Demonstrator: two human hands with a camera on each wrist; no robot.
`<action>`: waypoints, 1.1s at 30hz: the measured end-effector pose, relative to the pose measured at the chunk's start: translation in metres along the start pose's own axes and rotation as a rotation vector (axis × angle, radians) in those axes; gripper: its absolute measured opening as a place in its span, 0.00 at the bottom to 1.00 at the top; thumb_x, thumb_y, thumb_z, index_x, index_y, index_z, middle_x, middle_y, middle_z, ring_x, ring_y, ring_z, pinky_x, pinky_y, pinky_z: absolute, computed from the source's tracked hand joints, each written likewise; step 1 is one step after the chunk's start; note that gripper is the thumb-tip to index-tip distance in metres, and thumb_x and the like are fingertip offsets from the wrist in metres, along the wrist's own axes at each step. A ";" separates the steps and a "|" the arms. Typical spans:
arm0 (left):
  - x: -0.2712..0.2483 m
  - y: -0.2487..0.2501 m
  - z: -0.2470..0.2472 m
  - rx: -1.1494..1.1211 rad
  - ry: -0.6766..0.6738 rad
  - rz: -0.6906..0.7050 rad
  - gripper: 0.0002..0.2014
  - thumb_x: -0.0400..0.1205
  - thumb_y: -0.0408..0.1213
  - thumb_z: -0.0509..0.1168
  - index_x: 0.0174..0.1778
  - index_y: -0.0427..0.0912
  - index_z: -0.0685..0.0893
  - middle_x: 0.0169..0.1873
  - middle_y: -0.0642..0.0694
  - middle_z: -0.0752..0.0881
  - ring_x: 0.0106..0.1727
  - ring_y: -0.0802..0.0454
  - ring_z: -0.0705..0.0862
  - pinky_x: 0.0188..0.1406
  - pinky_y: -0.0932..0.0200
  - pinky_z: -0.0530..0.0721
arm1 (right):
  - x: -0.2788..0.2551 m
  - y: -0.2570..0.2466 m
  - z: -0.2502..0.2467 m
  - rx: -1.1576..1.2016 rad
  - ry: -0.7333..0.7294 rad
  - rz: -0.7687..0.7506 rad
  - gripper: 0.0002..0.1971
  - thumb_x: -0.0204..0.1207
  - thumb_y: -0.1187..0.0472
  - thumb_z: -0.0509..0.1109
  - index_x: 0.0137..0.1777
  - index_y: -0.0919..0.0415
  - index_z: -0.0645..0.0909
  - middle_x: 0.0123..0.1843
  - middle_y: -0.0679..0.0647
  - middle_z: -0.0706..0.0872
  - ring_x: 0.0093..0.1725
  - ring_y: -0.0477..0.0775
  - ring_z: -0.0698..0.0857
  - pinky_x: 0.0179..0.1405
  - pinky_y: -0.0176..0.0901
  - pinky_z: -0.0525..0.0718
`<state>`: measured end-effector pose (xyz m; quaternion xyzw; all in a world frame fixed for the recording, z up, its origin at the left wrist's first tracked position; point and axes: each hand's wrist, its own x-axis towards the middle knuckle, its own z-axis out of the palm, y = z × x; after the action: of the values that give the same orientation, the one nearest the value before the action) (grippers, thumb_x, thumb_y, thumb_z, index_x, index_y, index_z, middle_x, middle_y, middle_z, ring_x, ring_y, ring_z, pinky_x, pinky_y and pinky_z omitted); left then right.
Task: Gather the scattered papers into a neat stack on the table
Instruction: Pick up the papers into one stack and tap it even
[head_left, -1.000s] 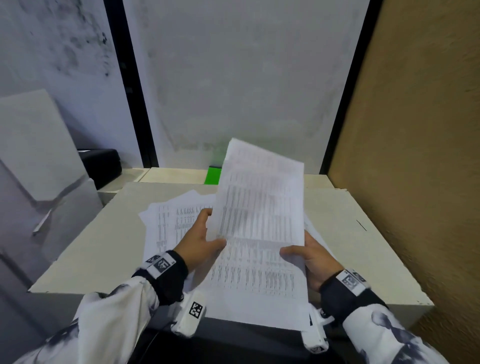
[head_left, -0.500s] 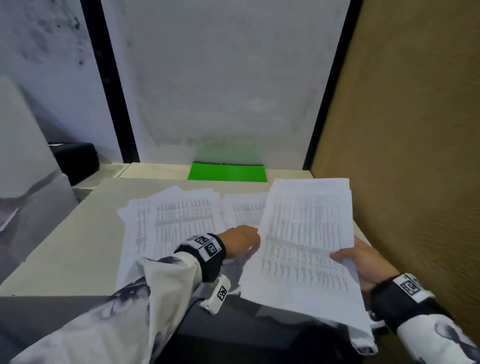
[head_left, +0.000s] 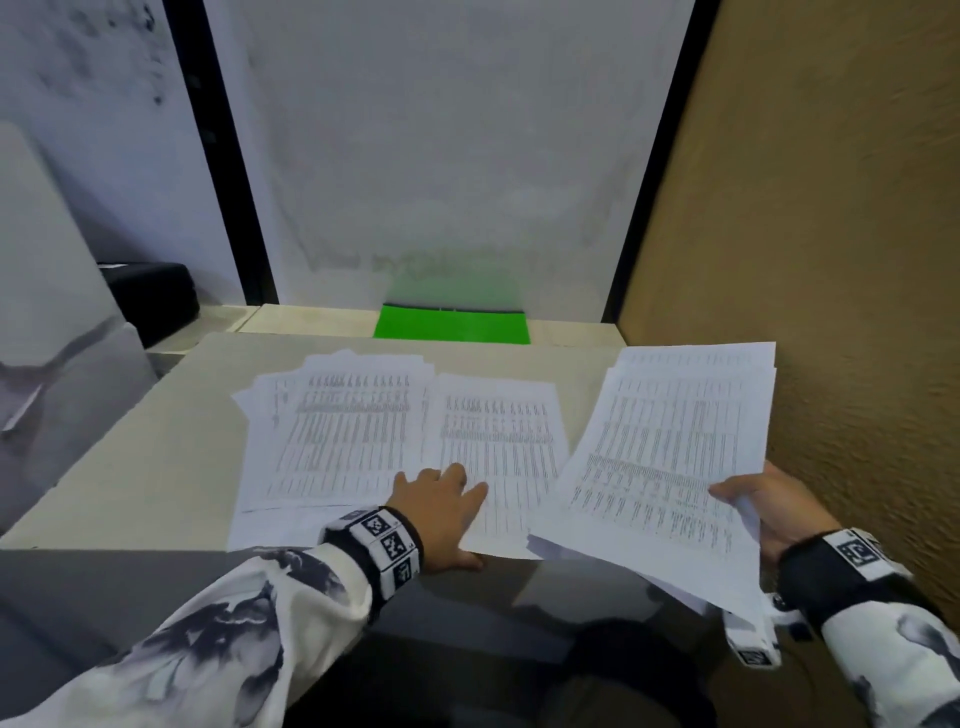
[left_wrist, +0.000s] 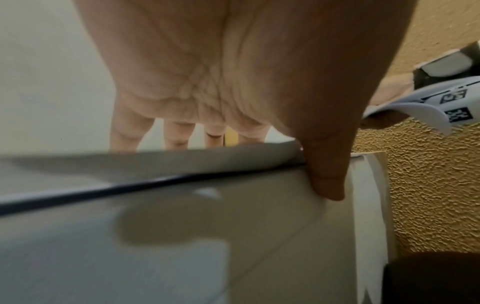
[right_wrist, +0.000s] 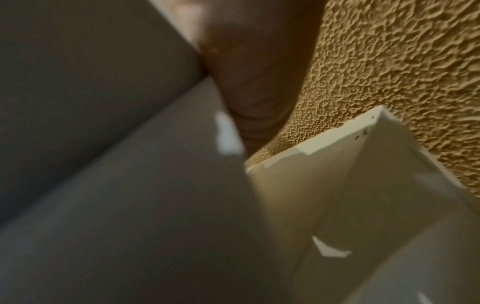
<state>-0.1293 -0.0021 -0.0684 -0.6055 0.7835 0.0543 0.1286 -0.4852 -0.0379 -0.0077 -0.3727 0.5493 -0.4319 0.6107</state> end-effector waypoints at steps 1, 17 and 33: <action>-0.002 -0.004 -0.004 -0.018 -0.006 0.006 0.40 0.73 0.71 0.63 0.78 0.54 0.65 0.77 0.44 0.68 0.71 0.37 0.76 0.69 0.28 0.72 | -0.001 0.001 0.000 0.007 0.009 0.005 0.44 0.77 0.88 0.53 0.87 0.51 0.68 0.78 0.63 0.79 0.79 0.71 0.76 0.80 0.77 0.67; -0.020 -0.069 -0.063 -0.775 0.557 -0.264 0.16 0.90 0.38 0.56 0.68 0.41 0.84 0.62 0.33 0.88 0.60 0.35 0.85 0.56 0.50 0.79 | 0.007 0.025 0.010 0.027 0.050 0.133 0.32 0.78 0.83 0.56 0.80 0.61 0.75 0.69 0.70 0.87 0.62 0.75 0.87 0.49 0.67 0.90; -0.027 0.018 0.005 -0.239 -0.048 0.152 0.35 0.85 0.42 0.59 0.86 0.67 0.51 0.89 0.50 0.53 0.89 0.38 0.50 0.85 0.36 0.60 | 0.029 0.060 0.101 0.020 -0.156 0.088 0.30 0.74 0.54 0.79 0.75 0.65 0.82 0.63 0.70 0.93 0.61 0.74 0.92 0.65 0.69 0.86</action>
<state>-0.1393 0.0293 -0.0670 -0.5541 0.8117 0.1713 0.0696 -0.3772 -0.0465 -0.0616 -0.3746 0.5115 -0.3798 0.6737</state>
